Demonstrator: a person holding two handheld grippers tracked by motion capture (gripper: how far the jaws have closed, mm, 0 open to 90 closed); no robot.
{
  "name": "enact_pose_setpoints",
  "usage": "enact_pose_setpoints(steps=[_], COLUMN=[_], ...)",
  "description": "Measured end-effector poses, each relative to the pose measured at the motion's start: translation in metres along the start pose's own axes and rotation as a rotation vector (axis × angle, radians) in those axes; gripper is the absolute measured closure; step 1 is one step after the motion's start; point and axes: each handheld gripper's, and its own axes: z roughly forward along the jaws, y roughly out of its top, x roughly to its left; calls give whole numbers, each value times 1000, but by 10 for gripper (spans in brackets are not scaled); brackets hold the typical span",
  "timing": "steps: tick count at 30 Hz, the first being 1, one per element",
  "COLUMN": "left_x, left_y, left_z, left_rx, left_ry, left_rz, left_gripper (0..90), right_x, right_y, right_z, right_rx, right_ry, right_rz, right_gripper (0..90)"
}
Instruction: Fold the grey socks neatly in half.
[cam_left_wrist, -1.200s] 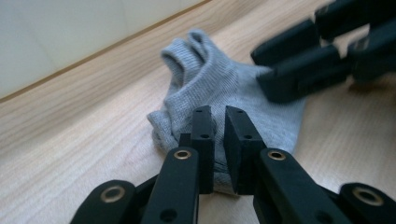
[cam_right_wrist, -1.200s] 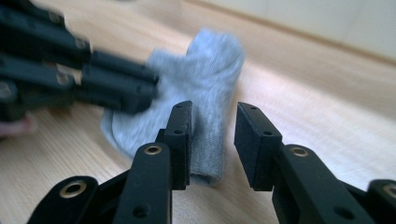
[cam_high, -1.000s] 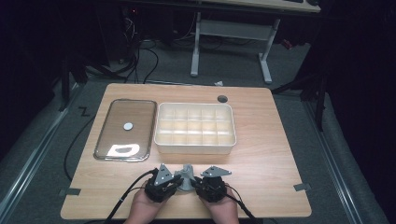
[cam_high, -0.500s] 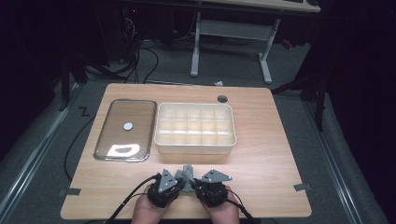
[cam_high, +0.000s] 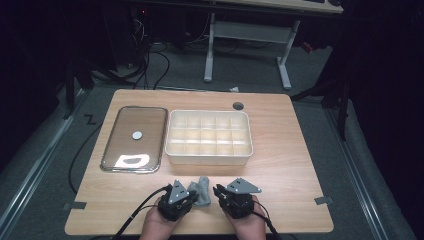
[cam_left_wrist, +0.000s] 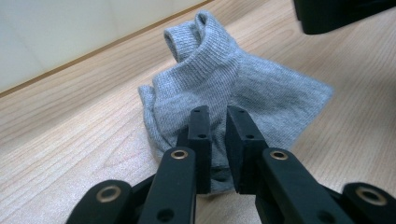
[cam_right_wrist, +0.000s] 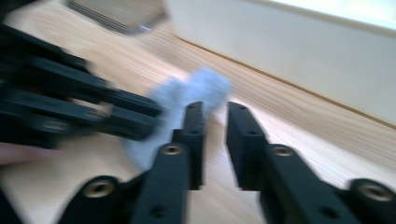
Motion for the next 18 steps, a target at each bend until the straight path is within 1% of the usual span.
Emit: enact_pose_setpoints(steps=[1,2,3,5,6,7,8,12,14,15,17,18], left_x=[0,0,0,0,0,0,0,-1,-1,-1,-2,-2], left_y=[0,0,0,0,0,0,0,0,0,0,0,0], left_z=[0,0,0,0,0,0,0,0,0,0,0,0], left_rx=[-1,-1,0,0,0,0,-2,-1,0,-1,-2,-2], left_ry=[0,0,0,0,0,0,0,4,6,8,10,10], left_rz=[0,0,0,-1,-1,-2,-3,5,6,7,7,7], left_gripper=[808,808,807,807,807,807,807,805,804,803,803,802], right_x=[-3,-3,-4,-1,-1,4,5,12,14,18,23,23], right_y=[-3,-3,-9,-12,-12,-13,-13,-10,-9,-4,-1,-1], right_z=[4,4,14,22,22,29,30,34,33,32,31,31], right_rx=[17,17,54,77,77,91,95,92,92,79,73,73], right_ry=[-3,-3,-1,3,3,4,5,28,33,47,55,55], right_rz=[16,16,35,45,45,49,46,19,20,0,-18,-18], right_gripper=[876,876,900,900,900,900,900,900,900,900,900,900])
